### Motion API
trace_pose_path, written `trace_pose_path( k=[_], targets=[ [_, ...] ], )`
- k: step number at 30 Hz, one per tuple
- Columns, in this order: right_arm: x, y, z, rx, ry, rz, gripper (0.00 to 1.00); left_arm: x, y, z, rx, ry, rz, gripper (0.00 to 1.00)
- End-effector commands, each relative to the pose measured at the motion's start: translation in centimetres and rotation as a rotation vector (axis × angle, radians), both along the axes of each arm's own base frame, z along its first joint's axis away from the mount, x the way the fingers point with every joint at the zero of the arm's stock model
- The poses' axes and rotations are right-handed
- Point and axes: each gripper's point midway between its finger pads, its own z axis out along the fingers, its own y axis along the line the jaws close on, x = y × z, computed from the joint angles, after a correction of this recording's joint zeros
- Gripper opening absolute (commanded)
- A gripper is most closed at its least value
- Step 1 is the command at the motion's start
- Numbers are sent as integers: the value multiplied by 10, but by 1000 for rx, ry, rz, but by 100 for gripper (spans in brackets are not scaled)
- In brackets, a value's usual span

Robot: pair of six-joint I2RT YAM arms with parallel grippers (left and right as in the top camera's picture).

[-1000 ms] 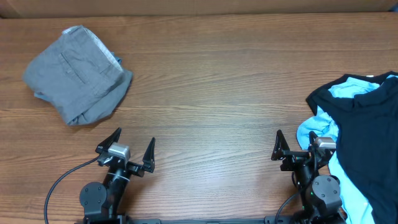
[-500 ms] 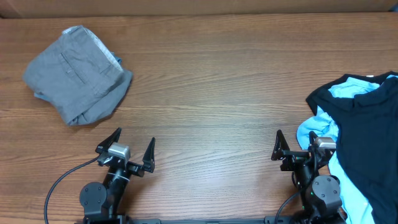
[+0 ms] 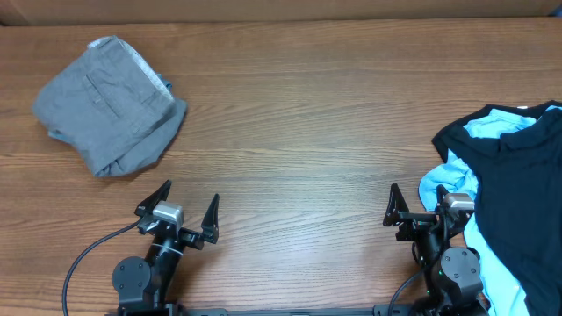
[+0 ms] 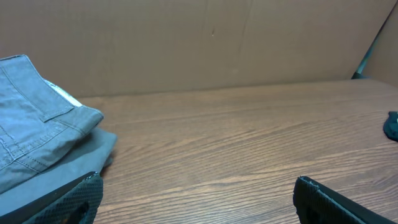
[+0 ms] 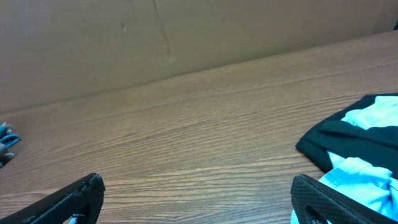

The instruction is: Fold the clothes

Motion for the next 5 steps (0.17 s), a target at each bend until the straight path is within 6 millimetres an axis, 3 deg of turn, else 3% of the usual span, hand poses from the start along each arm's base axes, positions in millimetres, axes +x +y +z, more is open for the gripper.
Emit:
trace_pose_path(
  k=[1,5],
  targets=[
    [0,-1,2,3,-14,-6,100,0,0,1,-13,-3,5,100],
    [0,-1,2,3,-14,-7,100,0,0,1,-13,-3,6,100]
  ],
)
